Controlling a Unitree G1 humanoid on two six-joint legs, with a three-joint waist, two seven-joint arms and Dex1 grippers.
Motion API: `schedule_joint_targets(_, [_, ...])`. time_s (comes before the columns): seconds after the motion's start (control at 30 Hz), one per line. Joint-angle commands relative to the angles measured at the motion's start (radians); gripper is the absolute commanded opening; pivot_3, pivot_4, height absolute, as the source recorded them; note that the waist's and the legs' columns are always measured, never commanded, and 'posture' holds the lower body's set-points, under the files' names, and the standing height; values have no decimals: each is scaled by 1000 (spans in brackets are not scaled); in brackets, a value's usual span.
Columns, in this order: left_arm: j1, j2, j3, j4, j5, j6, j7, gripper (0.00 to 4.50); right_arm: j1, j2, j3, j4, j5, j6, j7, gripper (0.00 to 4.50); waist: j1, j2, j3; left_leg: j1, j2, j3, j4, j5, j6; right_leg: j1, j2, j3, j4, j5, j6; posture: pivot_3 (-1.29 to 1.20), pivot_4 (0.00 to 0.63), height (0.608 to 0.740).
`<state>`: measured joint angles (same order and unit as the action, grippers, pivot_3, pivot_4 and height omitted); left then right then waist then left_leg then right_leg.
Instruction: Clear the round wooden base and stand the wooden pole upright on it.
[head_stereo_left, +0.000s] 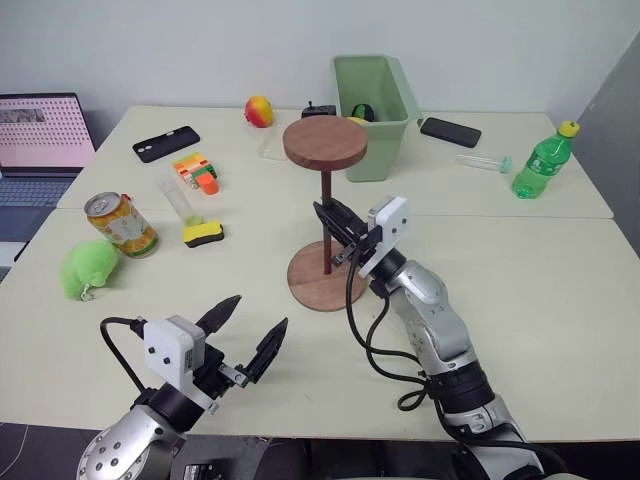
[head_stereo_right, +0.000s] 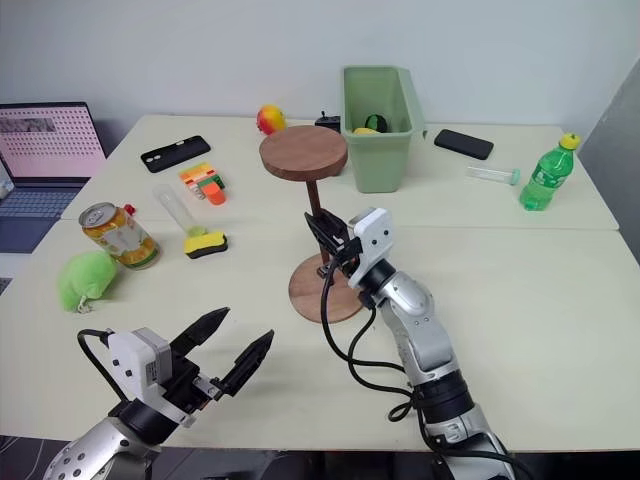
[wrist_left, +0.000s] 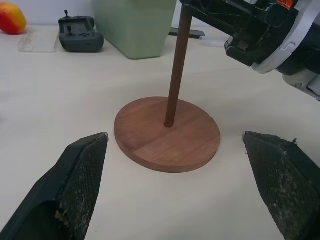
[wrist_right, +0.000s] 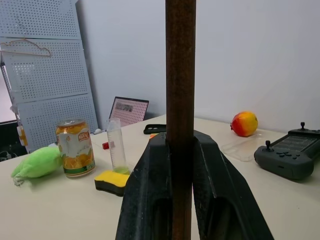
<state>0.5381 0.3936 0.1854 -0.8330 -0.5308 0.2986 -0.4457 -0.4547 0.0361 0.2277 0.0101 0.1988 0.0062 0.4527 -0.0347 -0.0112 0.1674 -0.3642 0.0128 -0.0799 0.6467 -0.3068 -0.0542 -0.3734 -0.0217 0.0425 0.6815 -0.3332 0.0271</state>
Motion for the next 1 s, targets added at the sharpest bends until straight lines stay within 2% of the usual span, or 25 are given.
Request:
schedule_joint_targets(0.03, [-3,3,2,-33,-3,-10,4,4500,-9,13,12,38,-20,-25,3,202,0,0,0,0,0,0,0,0,0,0,0,0,0,0,0,0,150,740])
schedule_joint_targets(0.43, [-8,3,2,-41,-6,-3,13,4500,-14,40,14,98,-39,-79,-1,202,0,-1,-1,1,0,0,0,0,0,0,0,0,1,0,0,0,150,740])
schedule_joint_targets(0.67, [0,5,2,-39,-6,-11,9,4500,25,5,36,125,-70,-145,31,202,0,-2,-3,1,0,0,0,0,0,0,0,0,1,0,0,0,150,740])
schedule_joint_targets(1.0, [10,5,13,-18,-5,-23,-16,4500,92,-33,54,171,-54,12,65,202,1,-3,-17,8,0,0,0,0,0,6,1,1,1,0,0,0,150,740])
